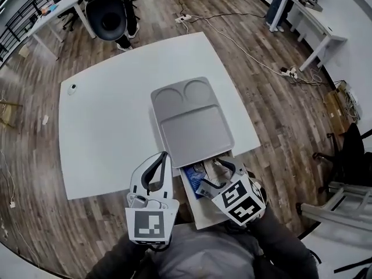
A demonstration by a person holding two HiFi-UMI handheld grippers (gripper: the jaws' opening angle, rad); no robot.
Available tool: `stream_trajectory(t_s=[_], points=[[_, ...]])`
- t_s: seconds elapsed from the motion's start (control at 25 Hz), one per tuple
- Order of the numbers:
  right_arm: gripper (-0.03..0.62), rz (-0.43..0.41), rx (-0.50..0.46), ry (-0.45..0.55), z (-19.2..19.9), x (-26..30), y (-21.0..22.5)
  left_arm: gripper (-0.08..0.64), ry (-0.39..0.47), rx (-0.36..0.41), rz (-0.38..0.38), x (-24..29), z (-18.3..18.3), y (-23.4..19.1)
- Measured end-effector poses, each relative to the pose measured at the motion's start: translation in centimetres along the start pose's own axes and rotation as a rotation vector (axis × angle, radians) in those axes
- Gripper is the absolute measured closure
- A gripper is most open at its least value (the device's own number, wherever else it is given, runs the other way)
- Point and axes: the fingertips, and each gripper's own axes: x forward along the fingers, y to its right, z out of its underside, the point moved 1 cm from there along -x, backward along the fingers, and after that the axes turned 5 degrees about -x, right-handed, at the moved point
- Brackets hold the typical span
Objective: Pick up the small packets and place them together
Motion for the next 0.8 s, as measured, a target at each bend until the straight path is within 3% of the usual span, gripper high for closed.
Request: stream_trajectory(t_s=[0.2, 0.52, 0.8], points=[[0.431, 0.016, -0.077, -0.162, 0.7, 1.4, 0.3, 0.565, -0.013, -0.024, 0.015, 0.6, 0.6, -0.7], [0.43, 0.0, -0.08, -0.209, 0.1, 2.2, -0.2, 0.565, -0.027, -0.055, 0.072, 1.9, 1.3, -0.7], [0.43, -0.004, -0.067, -0.359, 1.4, 4.0, -0.2, 0.565, -0.037, -0.084, 0.094, 3.0, 1.7, -2.0]])
